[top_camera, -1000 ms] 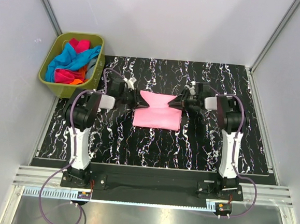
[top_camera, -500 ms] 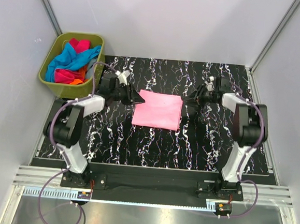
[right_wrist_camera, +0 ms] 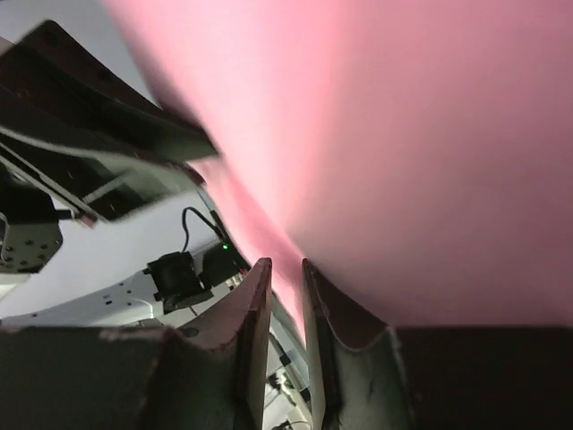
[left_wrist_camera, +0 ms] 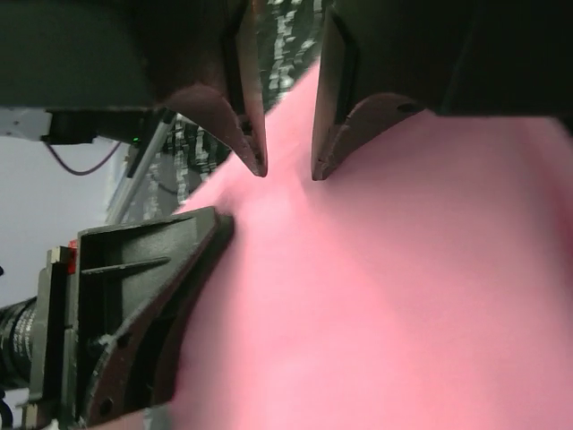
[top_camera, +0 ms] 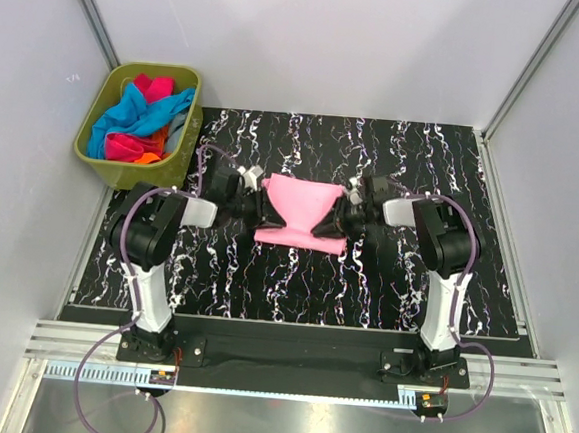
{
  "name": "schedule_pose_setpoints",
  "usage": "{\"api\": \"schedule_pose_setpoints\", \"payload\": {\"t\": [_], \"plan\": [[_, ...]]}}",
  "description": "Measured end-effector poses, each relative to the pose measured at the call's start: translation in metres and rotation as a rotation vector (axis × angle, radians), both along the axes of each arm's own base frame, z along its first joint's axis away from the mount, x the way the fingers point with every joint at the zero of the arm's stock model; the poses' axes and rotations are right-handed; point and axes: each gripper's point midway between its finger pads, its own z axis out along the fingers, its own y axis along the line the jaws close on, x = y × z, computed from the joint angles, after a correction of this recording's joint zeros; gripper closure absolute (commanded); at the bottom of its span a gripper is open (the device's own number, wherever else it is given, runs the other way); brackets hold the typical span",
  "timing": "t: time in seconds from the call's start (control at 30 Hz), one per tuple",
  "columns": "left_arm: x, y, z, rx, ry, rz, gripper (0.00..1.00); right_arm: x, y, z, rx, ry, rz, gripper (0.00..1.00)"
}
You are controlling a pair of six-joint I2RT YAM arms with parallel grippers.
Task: Fold and stack the t-shirts
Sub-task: Fold the tshirt
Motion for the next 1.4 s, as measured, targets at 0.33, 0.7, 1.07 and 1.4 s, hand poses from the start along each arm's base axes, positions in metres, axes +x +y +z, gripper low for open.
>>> {"api": "schedule_pose_setpoints", "payload": {"t": [0.33, 0.7, 1.07, 1.4], "plan": [[-0.028, 0.029, -0.009, 0.036, -0.017, -0.005, 0.62, -0.032, -0.087, -0.013, -0.003, 0.076, -0.155, 0.71], [-0.052, -0.004, 0.054, -0.025, -0.121, -0.048, 0.62, -0.034, -0.040, 0.045, -0.049, -0.074, -0.010, 0.68], [-0.056, 0.001, -0.019, -0.002, 0.062, 0.002, 0.63, -0.060, -0.035, -0.019, -0.062, 0.093, 0.024, 0.66], [-0.068, 0.018, 0.036, 0.071, -0.074, -0.041, 0.48, -0.059, -0.088, 0.022, -0.108, 0.002, -0.102, 0.31]]}}
